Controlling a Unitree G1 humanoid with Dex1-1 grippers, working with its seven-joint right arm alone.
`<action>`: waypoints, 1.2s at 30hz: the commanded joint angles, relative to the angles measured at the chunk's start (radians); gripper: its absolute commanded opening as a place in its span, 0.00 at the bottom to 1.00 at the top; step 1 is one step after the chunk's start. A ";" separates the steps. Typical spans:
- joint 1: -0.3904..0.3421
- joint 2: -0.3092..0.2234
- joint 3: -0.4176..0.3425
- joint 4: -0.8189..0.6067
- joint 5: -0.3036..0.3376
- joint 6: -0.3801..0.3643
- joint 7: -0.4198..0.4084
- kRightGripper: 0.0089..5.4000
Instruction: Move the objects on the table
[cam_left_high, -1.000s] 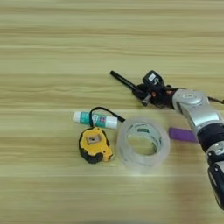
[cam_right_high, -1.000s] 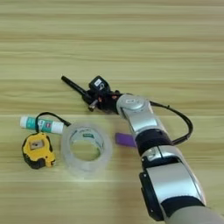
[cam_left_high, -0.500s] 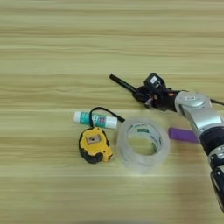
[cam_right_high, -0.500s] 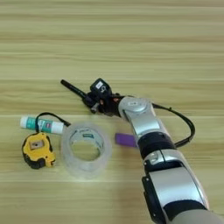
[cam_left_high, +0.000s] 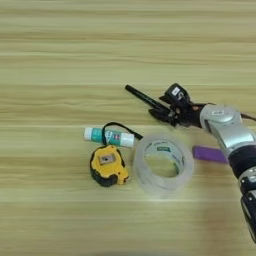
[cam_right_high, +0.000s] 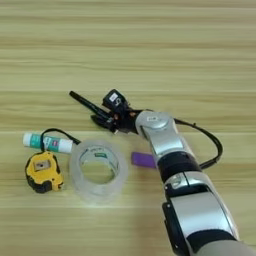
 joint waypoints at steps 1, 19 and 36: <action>-0.037 -0.013 -0.014 -0.054 0.018 -0.029 -0.007 0.63; 0.011 0.010 -0.076 -0.306 0.169 -0.123 0.069 0.97; 0.156 -0.050 -0.096 -0.624 0.368 -0.077 0.318 1.00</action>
